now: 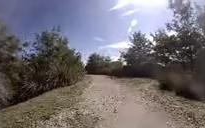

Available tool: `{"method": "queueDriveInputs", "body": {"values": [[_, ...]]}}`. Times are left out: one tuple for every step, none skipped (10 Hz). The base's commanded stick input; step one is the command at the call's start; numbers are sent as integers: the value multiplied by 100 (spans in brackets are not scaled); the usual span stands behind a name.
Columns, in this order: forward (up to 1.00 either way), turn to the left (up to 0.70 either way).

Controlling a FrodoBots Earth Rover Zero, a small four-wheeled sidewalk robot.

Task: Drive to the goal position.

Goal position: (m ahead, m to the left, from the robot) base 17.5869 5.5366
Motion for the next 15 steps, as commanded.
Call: {"method": "queueDriveInputs", "body": {"values": [[70, -27], [70, -27], [70, -27], [70, -23], [70, 0], [70, 0], [70, 0], [70, 0], [70, 0], [70, 0], [70, 0], [70, 0], [70, 0], [70, 0], [70, 0]]}}
